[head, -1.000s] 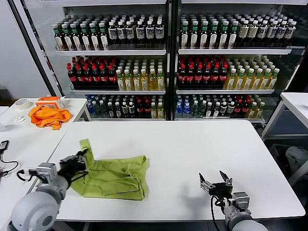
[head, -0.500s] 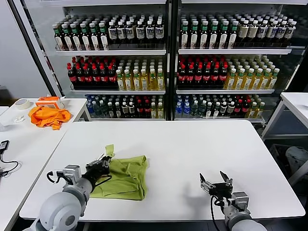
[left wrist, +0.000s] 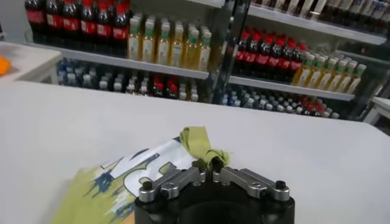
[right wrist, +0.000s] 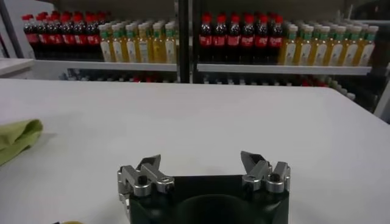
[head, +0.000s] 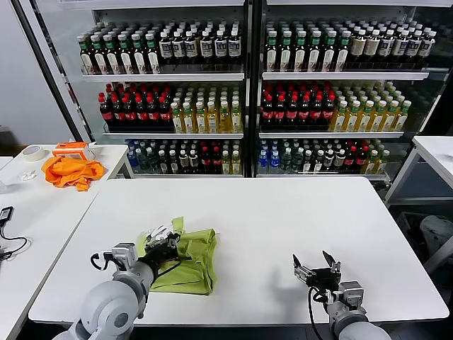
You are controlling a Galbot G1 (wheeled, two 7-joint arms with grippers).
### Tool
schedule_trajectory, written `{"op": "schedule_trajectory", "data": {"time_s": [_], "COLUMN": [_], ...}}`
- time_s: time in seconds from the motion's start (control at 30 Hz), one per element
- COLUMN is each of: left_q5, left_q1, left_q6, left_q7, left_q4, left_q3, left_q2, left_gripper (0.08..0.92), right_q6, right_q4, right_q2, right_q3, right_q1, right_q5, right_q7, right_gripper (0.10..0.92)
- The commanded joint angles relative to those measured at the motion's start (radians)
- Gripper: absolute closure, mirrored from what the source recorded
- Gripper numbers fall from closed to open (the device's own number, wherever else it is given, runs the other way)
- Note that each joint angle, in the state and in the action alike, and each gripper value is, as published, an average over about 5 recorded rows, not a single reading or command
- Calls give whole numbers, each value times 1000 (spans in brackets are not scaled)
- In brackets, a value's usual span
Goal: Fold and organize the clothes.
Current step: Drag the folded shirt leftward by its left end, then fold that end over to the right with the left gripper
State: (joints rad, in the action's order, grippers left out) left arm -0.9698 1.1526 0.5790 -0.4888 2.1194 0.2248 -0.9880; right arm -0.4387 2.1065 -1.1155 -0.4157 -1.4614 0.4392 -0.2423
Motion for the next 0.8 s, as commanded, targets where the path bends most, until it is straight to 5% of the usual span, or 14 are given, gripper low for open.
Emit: {"op": "schedule_trajectory", "data": {"time_s": [0.03, 0.3, 0.43, 0.63, 0.8], "left_q5": [-35, -62, -91, -36, 325], "left_q1": [-38, -40, -37, -4, 145], "left_q6": [0, -2, -6, -31, -39], "left_q7": [-17, -12, 7, 78, 158], "left_q4": [-43, -82, -41, 64, -48], "left_q3": [-53, -67, -35, 173, 276], "left_q2": [-89, -172, -185, -49, 50], "left_gripper": [893, 893, 828, 656, 508], "right_q6": [1, -2, -4, -3, 3], "right_q4": [-6, -17, -14, -8, -18], "right_q2": [-1, -2, -1, 6, 6], "right_q3": [-1, 5, 8, 0, 7], "right_q1": [4, 11, 15, 8, 18], "right_q5": [-4, -5, -8, -11, -10], "right_q7": [0, 0, 0, 2, 7], "right_gripper": [203, 203, 203, 203, 203]}}
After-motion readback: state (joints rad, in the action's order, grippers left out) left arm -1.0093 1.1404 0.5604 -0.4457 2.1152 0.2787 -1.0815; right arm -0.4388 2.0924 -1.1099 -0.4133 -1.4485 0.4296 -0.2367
